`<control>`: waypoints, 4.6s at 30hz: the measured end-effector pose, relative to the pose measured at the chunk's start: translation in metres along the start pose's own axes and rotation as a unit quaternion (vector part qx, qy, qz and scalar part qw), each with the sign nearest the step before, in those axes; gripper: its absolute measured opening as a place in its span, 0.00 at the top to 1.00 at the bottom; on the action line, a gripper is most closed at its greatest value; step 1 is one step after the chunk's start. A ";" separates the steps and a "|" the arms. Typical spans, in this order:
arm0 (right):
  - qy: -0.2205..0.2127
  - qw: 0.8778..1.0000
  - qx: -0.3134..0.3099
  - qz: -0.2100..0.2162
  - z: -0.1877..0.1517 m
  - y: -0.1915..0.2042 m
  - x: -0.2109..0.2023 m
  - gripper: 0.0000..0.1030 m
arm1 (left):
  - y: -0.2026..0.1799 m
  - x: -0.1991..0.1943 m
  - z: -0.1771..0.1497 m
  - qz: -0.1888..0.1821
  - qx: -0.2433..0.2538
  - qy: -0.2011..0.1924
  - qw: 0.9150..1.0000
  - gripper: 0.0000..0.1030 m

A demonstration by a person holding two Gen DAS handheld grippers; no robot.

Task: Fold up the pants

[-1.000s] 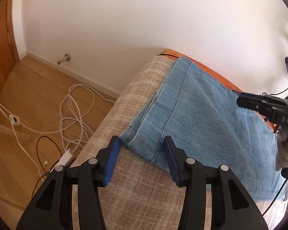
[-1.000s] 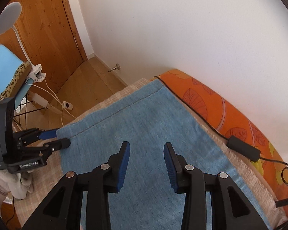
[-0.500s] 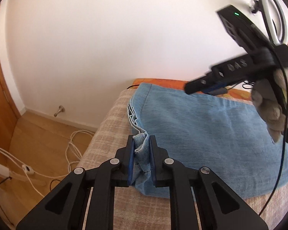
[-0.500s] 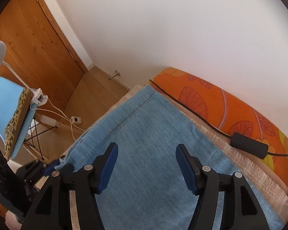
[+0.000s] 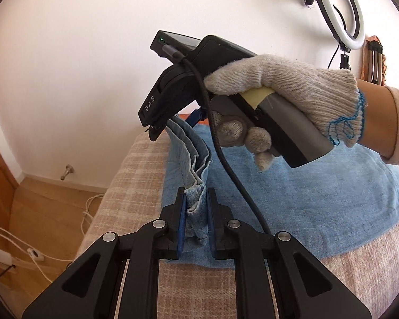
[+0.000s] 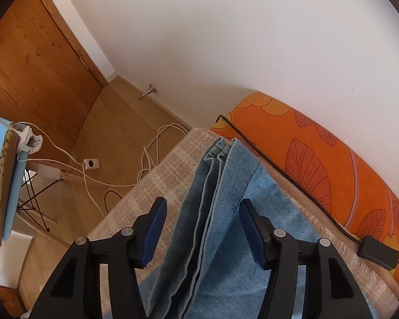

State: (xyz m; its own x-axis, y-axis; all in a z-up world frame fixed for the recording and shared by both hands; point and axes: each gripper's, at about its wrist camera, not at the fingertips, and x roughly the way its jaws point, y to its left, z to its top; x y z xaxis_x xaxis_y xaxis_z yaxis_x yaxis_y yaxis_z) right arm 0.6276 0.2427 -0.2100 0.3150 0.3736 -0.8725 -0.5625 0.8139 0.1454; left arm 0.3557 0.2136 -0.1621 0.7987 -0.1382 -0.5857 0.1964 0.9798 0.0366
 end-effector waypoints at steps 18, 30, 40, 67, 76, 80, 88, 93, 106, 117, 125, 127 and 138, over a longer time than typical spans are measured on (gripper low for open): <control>-0.092 0.994 0.011 -0.055 -0.059 -0.042 -0.144 0.95 | -0.069 -0.059 0.034 -0.070 0.008 -0.025 0.997 0.89; -0.116 0.987 0.075 -0.078 -0.166 -0.141 -0.263 0.95 | -0.212 -0.090 0.056 -0.165 0.048 0.003 0.985 0.89; -0.113 0.981 0.130 -0.088 -0.264 -0.233 -0.333 0.95 | -0.350 -0.102 0.057 -0.248 0.090 0.029 0.964 0.89; -0.127 0.958 0.224 -0.127 -0.434 -0.400 -0.435 0.95 | -0.560 -0.109 0.053 -0.369 0.162 0.064 0.913 0.89; -0.124 0.948 0.266 -0.126 -0.485 -0.454 -0.433 0.96 | -0.611 -0.094 0.040 -0.397 0.175 0.087 0.897 0.89; -0.126 0.947 0.270 -0.124 -0.499 -0.469 -0.428 0.96 | -0.629 -0.086 0.034 -0.401 0.183 0.094 0.893 0.89; -0.120 0.945 0.281 -0.119 -0.515 -0.491 -0.408 0.96 | -0.647 -0.066 0.020 -0.392 0.199 0.104 0.892 0.89; -0.111 0.945 0.282 -0.121 -0.522 -0.500 -0.393 0.96 | -0.651 -0.059 0.011 -0.396 0.195 0.115 0.890 0.88; -0.136 0.916 0.307 -0.220 -0.544 -0.499 -0.437 0.67 | -0.590 -0.093 0.025 -0.367 0.206 0.104 0.901 0.65; -0.179 0.925 0.282 -0.181 -0.536 -0.425 -0.470 0.66 | -0.466 -0.095 0.078 -0.257 0.146 0.085 0.952 0.65; -0.197 0.941 0.240 -0.136 -0.505 -0.352 -0.470 0.63 | -0.351 -0.070 0.085 -0.161 0.051 0.117 0.979 0.54; -0.194 0.946 0.228 -0.125 -0.494 -0.335 -0.460 0.63 | -0.325 -0.063 0.073 -0.141 0.020 0.131 0.981 0.54; -0.139 0.976 0.146 -0.084 -0.408 -0.245 -0.368 0.60 | -0.258 -0.011 0.016 -0.136 -0.071 0.215 0.964 0.54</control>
State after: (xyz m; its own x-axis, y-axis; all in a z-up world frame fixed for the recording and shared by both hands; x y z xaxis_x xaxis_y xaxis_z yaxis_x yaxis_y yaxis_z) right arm 0.3376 -0.2756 -0.1142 0.6019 0.2974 -0.7411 -0.2561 0.9509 0.1736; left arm 0.3057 -0.0399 -0.1524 0.4131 -0.3506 -0.8405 0.2611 0.9298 -0.2596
